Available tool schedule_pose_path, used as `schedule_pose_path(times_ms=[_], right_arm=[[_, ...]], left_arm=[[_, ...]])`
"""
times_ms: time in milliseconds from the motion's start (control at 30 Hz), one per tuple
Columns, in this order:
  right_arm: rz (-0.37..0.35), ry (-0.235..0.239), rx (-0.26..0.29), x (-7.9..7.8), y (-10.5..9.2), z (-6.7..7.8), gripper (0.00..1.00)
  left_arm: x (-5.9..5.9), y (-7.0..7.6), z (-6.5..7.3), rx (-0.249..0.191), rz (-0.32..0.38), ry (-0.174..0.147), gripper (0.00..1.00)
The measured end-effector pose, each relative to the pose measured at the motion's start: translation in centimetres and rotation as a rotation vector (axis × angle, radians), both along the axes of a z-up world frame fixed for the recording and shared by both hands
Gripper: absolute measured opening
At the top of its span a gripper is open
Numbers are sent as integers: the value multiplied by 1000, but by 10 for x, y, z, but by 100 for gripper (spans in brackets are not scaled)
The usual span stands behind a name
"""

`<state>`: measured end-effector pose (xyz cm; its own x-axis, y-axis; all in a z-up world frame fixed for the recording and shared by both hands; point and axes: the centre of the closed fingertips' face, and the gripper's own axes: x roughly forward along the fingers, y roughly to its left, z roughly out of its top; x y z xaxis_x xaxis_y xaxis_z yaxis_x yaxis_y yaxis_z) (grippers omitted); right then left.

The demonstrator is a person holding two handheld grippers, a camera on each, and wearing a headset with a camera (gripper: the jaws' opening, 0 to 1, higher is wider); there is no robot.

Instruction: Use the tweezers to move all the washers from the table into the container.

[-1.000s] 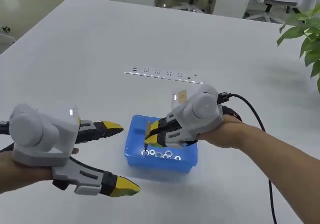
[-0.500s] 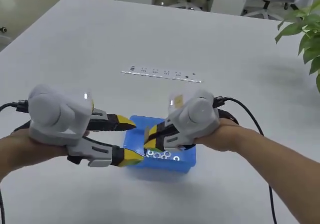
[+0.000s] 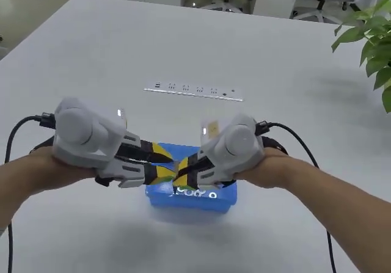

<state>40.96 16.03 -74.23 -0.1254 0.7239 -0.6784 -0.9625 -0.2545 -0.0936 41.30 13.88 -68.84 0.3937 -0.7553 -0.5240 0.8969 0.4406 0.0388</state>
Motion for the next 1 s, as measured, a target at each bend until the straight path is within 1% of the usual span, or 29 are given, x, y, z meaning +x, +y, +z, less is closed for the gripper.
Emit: schedule_pose_path(times_ms=[233,300,400,533,767,1000], right_arm=[[4,0,-5,-1,-1,-2,8],[5,0,-6,-1,-1,-3,8],[2,1,-6,-1,-2,-4,8],[2,0,-5,0,-2,-4,8],[6,-9,-5,0,-3,-4,9],[0,-15,6,0,-2,1,10]], left_arm=[[3,-3,-3,15,-19,-3,10],[3,-4,-4,11,-27,1,10],[1,-6,-5,20,-47,1,7],[2,-7,-6,26,-54,-11,7],[3,-7,-5,35,-63,-22,6],[3,-8,-1,39,-67,-40,6]])
